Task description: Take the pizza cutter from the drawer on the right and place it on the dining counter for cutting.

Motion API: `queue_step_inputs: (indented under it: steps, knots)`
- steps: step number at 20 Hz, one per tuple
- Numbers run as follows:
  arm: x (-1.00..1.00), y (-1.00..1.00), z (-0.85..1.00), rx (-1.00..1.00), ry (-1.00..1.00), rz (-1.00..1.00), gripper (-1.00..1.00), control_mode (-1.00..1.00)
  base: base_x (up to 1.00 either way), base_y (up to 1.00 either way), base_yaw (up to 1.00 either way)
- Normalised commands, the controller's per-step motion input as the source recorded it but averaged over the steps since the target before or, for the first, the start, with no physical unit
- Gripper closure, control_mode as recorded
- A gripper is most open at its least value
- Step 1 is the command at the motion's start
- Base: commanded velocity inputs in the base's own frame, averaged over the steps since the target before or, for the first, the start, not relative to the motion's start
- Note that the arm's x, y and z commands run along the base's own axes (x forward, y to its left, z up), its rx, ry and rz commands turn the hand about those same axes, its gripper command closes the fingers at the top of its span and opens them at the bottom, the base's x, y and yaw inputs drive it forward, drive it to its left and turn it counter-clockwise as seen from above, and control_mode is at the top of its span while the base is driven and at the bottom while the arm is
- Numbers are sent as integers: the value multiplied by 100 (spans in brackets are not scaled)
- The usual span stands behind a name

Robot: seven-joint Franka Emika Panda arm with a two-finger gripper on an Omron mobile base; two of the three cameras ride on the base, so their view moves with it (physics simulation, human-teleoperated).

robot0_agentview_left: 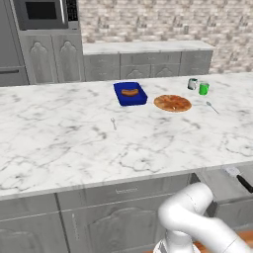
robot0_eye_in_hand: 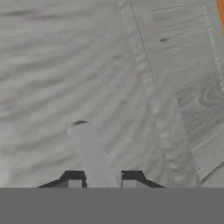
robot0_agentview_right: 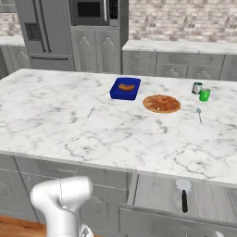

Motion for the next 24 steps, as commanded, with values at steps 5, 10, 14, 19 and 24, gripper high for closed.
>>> queue_step_inputs:
  steps: [5, 10, 14, 19, 24]
  knots:
    - [-74, -2, -30, 0, 1, 0, 100, -100, 0, 0, 0]
    - [-70, 0, -34, 0, 3, 0, 100, -100, 0, 0, 0]
    - [-63, 0, -29, 0, 5, 0, 100, -100, 0, 0, 0]
    - [-34, 0, -13, 0, 2, 0, -100, -100, 0, 0, 0]
    - [-27, -9, 0, 0, 0, 0, -100, -100, 0, 0, 0]
